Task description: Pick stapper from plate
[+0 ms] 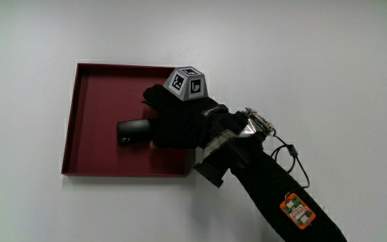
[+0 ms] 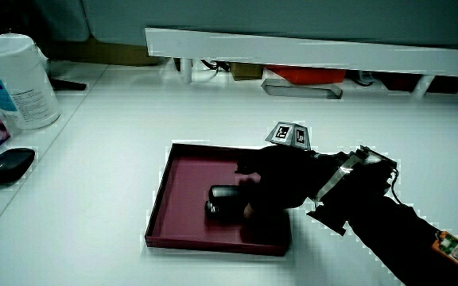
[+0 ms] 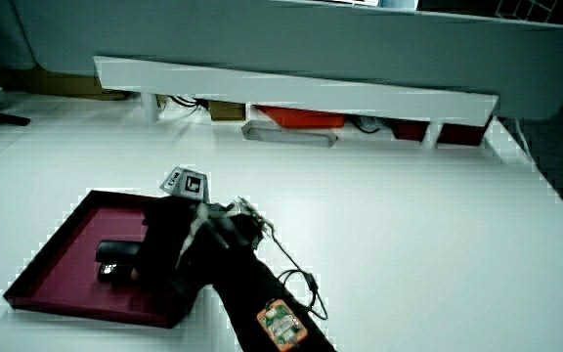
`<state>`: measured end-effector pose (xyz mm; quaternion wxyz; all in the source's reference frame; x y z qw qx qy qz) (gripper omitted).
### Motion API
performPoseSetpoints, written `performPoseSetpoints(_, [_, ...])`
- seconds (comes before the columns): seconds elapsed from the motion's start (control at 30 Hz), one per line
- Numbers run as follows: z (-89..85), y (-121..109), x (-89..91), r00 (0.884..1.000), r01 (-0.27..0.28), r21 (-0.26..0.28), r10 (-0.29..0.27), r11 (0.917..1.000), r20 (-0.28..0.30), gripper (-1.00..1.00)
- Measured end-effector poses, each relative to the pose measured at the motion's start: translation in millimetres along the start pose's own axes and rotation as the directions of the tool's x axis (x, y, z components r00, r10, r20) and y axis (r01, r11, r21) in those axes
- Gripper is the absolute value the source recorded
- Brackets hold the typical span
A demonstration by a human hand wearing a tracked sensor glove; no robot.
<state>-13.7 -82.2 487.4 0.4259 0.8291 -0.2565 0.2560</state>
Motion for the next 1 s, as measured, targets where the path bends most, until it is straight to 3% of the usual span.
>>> performPoseSetpoints(0.3, [0.8,-2,-3.1,1.0,-0.019,0.072,0.018,0.9972,0.025,0.74])
performPoseSetpoints(0.47, [0.2,-1,-1.4,1.0,-0.013,0.068,0.011,0.9976,0.028,1.0])
performPoseSetpoints(0.7, [2.6,-5,-3.7,0.998,-0.057,0.092,0.055,0.9941,0.017,1.0])
performPoseSetpoints(0.8, [9.1,-10,-3.9,0.997,-0.073,0.115,0.073,0.9907,-0.003,1.0])
performPoseSetpoints(1.0, [29.4,-29,-10.8,0.996,-0.095,0.165,0.093,0.9817,0.015,1.0])
